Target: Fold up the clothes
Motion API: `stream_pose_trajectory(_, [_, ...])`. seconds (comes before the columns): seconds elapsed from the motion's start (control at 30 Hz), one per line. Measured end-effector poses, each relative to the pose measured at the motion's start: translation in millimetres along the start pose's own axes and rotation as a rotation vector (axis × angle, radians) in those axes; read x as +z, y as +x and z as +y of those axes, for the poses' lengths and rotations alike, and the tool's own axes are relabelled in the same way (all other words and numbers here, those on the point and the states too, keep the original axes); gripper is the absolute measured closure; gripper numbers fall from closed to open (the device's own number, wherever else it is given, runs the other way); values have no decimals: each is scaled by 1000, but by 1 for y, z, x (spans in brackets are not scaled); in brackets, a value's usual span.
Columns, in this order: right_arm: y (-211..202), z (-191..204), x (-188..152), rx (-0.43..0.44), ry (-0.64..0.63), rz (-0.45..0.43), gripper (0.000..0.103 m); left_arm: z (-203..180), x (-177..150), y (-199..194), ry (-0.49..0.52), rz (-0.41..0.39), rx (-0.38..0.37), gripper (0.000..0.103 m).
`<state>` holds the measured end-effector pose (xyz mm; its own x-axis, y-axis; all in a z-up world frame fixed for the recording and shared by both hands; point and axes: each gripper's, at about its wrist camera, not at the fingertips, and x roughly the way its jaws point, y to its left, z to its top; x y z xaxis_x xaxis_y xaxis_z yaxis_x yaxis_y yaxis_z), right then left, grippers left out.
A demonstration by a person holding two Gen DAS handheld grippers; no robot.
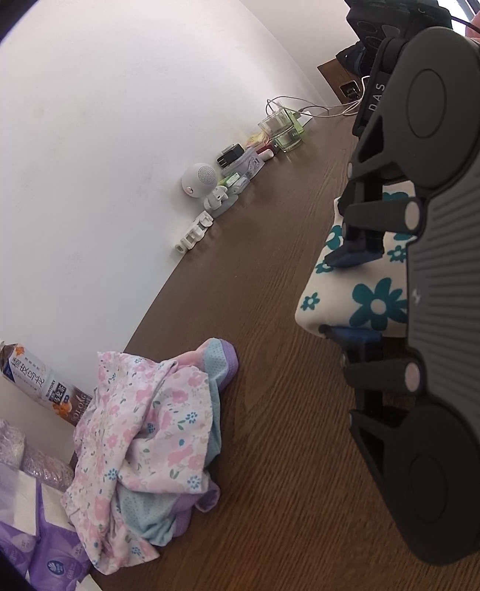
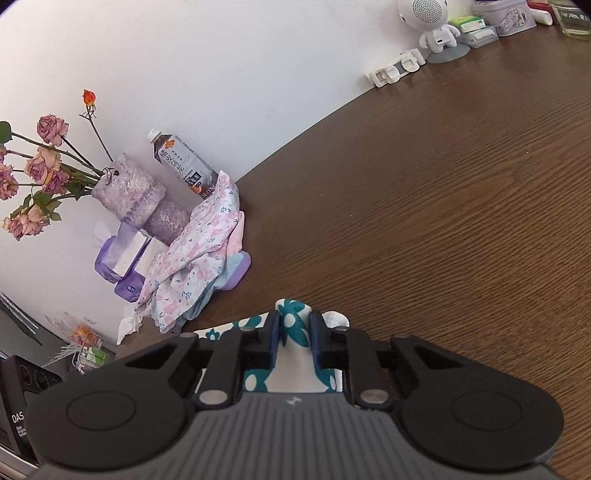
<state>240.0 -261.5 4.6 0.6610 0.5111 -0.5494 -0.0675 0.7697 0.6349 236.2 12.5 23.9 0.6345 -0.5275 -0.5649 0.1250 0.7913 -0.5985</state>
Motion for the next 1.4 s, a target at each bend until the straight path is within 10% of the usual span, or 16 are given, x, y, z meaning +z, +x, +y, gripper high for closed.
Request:
stream_pose_trajectory(0.13, [-8, -5, 1, 17, 39, -33, 66, 1, 2, -2, -5, -21, 29, 43])
stream_pose_trajectory(0.23, [-4, -11, 2, 20, 66, -25, 67, 2, 0, 3, 1, -7, 19, 72])
stream_pose_trajectory(0.33, [4, -16, 0, 38, 93, 1, 86, 3, -1, 5, -1, 2, 1, 71])
stream_pose_trajectory(0.47, [0, -17, 0, 45, 93, -16, 80, 3, -1, 0, -14, -13, 20, 53])
stream_pose_trajectory(0.63, [-2, -10, -1, 13, 23, -26, 79, -2, -5, 2, 42, -19, 19, 70])
stream_pose_trajectory(0.87, [3, -19, -2, 41, 60, -6, 86, -10, -10, -3, 104, -41, 47, 66])
stream_pose_trajectory(1.03, [-14, -22, -1, 88, 79, -33, 73, -12, -14, -19, 128, -52, 64, 50])
stream_pose_trajectory(1.4, [-11, -27, -8, 80, 95, -10, 87, -19, -29, -20, 174, -44, 57, 63])
